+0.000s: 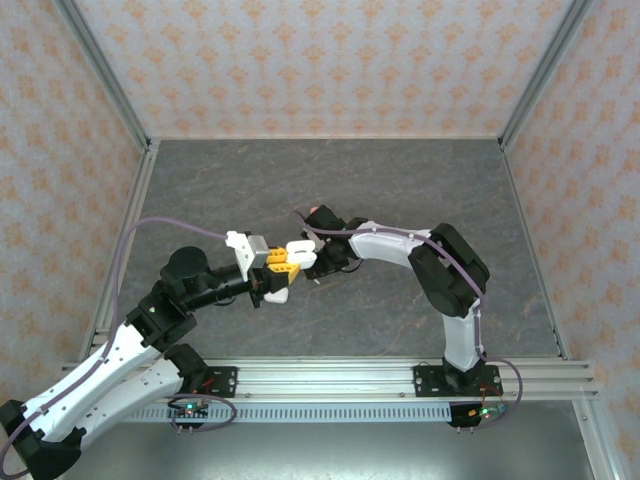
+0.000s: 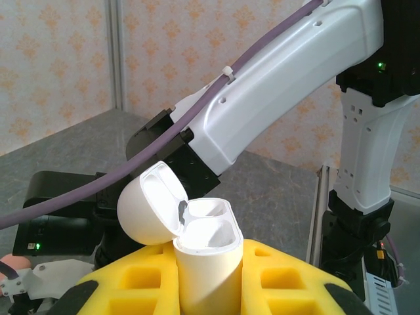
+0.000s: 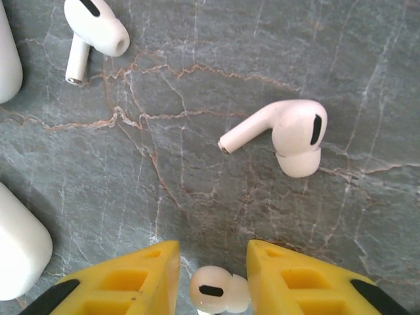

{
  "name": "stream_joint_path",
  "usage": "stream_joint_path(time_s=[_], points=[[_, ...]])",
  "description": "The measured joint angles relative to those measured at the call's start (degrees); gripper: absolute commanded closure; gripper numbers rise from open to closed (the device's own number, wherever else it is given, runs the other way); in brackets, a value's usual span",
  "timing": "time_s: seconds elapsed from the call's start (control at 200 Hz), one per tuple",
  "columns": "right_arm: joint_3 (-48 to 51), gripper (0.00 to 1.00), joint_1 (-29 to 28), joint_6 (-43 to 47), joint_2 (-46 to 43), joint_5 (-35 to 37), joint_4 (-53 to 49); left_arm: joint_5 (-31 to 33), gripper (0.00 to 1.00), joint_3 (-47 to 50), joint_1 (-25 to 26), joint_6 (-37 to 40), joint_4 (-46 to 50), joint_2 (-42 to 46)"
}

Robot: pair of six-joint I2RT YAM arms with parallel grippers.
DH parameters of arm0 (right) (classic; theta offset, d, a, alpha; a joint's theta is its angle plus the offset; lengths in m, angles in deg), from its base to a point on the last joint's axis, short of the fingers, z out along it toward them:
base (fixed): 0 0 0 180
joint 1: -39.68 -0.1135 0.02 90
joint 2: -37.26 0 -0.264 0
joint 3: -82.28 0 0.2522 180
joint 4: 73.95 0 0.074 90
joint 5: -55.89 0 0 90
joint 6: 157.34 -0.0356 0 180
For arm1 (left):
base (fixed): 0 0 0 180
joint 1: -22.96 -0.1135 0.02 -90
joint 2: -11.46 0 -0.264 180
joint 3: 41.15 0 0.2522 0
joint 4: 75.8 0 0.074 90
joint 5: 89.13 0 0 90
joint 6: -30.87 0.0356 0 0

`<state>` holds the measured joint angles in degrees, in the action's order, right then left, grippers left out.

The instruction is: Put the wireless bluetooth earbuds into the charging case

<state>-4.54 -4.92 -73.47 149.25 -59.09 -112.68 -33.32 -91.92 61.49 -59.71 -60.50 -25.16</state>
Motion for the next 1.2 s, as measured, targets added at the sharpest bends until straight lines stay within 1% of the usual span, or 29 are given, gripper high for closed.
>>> stream_joint_path(time_s=[0.24, 0.445, 0.586, 0.716, 0.831, 0.916, 1.041, 1.201], points=[[0.3, 0.73, 0.0, 0.5, -0.4, 0.1, -1.2, 0.2, 1.0, 0.0, 0.0, 0.0, 0.0, 0.0], [0.4, 0.79, 0.0, 0.7, -0.4, 0.0, -1.6, 0.2, 1.0, 0.0, 0.0, 0.0, 0.1, -0.4], [1.6, 0.79, 0.0, 0.6, -1.4, 0.0, -1.5, 0.2, 1.0, 0.0, 0.0, 0.0, 0.2, -0.4], [3.8, 0.79, 0.0, 0.0, -4.9, 0.1, -1.4, 0.2, 1.0, 0.0, 0.0, 0.0, 0.2, -0.4], [5.5, 0.79, 0.2, -0.7, -9.8, 0.9, -0.5, 0.2, 1.0, 0.0, 0.0, 0.0, 0.2, -0.8], [7.9, 0.79, 0.6, -1.6, -15.2, 2.2, 0.8, 0.2, 1.0, 0.0, 0.0, -0.3, 0.2, -1.2], [12.4, 0.79, 2.3, -2.5, -26.1, 5.4, 1.6, 0.2, 1.0, 1.0, 0.0, -1.5, -1.2, -1.4], [15.9, 0.79, 3.6, -3.0, -41.0, 8.8, 2.5, 0.2, 1.0, 3.3, 0.0, -3.6, -4.5, -3.0]])
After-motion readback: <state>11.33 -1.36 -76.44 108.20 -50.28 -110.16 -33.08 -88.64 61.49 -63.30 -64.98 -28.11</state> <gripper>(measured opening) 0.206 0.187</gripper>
